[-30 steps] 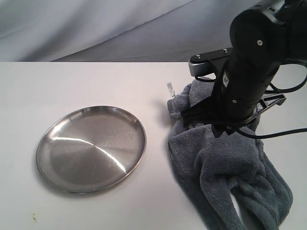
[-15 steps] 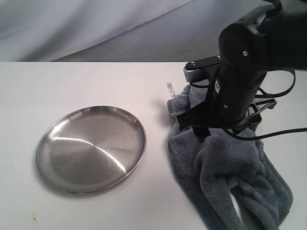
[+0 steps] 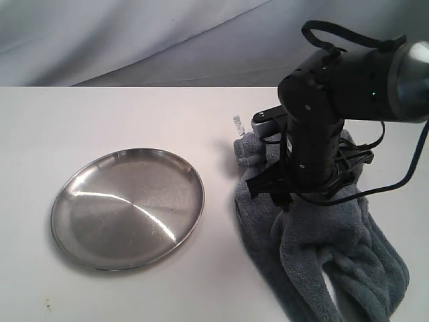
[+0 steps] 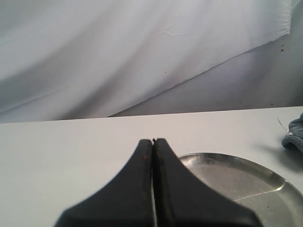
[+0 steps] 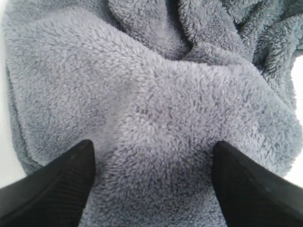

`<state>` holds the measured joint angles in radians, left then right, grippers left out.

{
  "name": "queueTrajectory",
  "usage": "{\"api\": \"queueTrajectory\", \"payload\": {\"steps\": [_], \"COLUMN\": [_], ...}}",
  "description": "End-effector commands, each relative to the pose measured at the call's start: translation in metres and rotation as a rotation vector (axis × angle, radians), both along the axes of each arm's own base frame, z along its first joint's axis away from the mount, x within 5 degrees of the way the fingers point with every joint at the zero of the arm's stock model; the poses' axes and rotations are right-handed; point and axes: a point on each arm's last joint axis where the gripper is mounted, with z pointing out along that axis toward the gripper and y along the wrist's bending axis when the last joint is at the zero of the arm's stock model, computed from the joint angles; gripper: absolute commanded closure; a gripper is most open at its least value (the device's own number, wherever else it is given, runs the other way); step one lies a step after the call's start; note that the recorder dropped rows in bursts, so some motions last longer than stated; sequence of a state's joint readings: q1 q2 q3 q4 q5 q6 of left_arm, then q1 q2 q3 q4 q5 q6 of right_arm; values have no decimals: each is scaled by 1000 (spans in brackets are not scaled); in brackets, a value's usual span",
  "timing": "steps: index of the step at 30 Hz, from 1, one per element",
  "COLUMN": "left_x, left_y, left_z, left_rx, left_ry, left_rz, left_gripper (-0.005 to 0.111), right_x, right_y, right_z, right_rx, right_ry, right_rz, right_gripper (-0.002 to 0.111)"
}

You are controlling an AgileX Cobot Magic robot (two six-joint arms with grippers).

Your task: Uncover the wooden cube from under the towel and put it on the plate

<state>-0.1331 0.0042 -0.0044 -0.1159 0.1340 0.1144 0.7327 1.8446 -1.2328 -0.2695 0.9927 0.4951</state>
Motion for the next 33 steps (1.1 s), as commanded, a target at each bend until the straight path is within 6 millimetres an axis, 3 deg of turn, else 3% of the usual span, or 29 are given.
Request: {"api": "queueTrajectory", "payload": {"steps": [1,4,8,14,23,33], "left_x": [0,0,0,0,0,0], "left_y": [0,0,0,0,0,0], "left_z": [-1,-1,-1,-1,-1,-1], "left_rx": [-4,-4,-4,-4,-4,-4], "left_ry": [-1,-1,-1,-1,-1,-1], "left_rz": [-5,-5,-5,-5,-5,-5], "left_gripper": [107,107,107,107,107,107], "right_x": [3,3,2,0,-16,-35], "right_y": [-1,-2,-2,-2,-12,-30], "right_z": [-4,-4,-4,4,63,113], "right_rx": [-9,-14,-19,2,120,213], "right_ry": [3,7,11,0,-119,-223], "right_rz": [-8,-10,-11,-11,-9,-14], "right_gripper": [58,84,108,108,108,108]}}
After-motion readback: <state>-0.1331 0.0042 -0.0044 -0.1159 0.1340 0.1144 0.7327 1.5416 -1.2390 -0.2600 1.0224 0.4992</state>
